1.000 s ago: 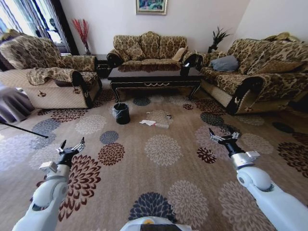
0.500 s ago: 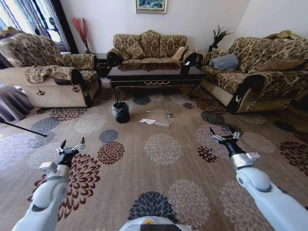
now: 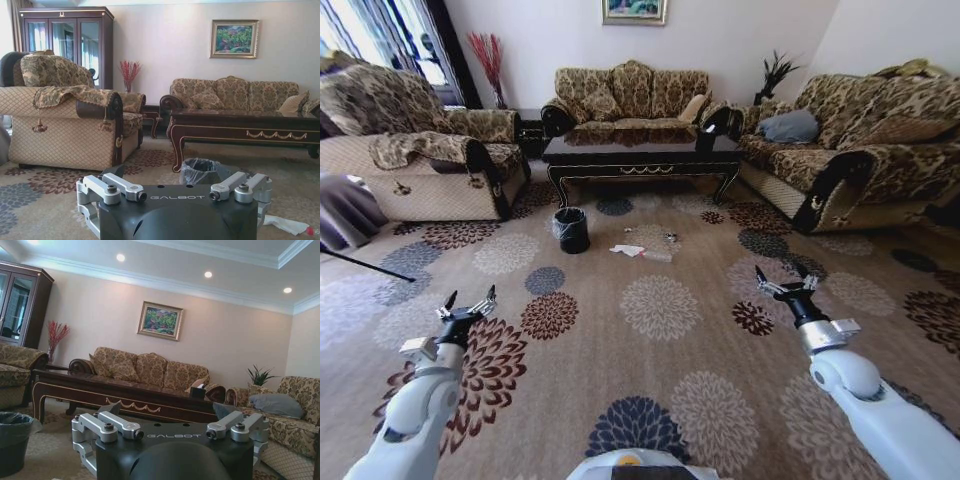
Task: Move to the front of the table and pick up the trash from the floor, then place it into the trash bin.
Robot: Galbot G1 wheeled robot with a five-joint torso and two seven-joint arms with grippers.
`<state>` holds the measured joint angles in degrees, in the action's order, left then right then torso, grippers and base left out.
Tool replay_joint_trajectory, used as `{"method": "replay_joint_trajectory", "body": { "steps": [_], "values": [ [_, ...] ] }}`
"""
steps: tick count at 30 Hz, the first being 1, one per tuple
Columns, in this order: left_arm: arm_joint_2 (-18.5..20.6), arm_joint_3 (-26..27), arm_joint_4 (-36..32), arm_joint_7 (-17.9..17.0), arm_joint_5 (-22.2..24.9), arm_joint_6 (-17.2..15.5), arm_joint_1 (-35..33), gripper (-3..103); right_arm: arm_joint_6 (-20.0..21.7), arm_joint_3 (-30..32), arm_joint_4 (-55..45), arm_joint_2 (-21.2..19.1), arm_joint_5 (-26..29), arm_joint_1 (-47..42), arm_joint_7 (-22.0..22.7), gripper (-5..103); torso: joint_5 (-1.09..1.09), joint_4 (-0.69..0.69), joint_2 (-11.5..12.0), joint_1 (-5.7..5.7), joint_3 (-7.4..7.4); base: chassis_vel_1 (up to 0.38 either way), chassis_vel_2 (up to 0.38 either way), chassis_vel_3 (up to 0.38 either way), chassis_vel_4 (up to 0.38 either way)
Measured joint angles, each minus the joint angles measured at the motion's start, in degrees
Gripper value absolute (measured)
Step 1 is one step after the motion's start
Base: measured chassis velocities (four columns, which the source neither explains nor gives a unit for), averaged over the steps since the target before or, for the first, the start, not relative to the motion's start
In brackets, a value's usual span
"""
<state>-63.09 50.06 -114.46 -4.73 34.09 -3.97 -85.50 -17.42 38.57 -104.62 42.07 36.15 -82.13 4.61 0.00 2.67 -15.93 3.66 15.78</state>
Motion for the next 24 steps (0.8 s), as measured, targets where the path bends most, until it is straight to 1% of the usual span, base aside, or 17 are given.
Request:
{"method": "replay_joint_trajectory", "body": {
  "steps": [6, 11, 15, 20, 24],
  "values": [
    [0.2, 0.1, 0.0, 0.0, 0.0, 0.0, -0.1, 100, -0.9, 0.0, 0.3, -0.1, 0.1, 0.2, -0.7, 100, 0.0, 0.0, 1.5, -0.39, -1.11, 0.0, 0.0, 0.0, 0.0],
    [0.2, 0.1, 0.0, 0.0, 0.0, 0.0, 0.0, 100, -1.3, 0.0, 0.4, -0.1, 0.1, 0.3, -1.0, 100, 0.0, 0.0, 2.3, -0.58, -1.75, 0.0, 0.0, 0.0, 0.0],
    [0.2, -0.1, 0.2, 0.0, 0.0, 0.0, 0.0, 100, -1.7, -0.1, 0.7, -0.1, 0.0, 0.4, -1.4, 100, 0.0, 0.0, 3.7, -0.95, -2.71, 0.0, 0.0, 0.0, 0.0],
    [0.2, -0.2, 0.3, 0.0, 0.0, 0.0, 0.1, 100, -2.0, -0.3, 0.9, 0.1, 0.0, 0.5, -1.7, 100, 0.0, 0.0, 4.5, -1.18, -3.34, 0.0, 0.0, 0.0, 0.0],
    [0.2, -0.3, 0.5, 0.0, -0.1, 0.0, 0.3, 100, -2.6, -0.5, 1.2, 0.2, 0.1, 0.7, -2.2, 100, 0.0, 0.0, 5.8, -1.52, -4.24, 0.0, 0.0, 0.0, 0.0]
  ]
}}
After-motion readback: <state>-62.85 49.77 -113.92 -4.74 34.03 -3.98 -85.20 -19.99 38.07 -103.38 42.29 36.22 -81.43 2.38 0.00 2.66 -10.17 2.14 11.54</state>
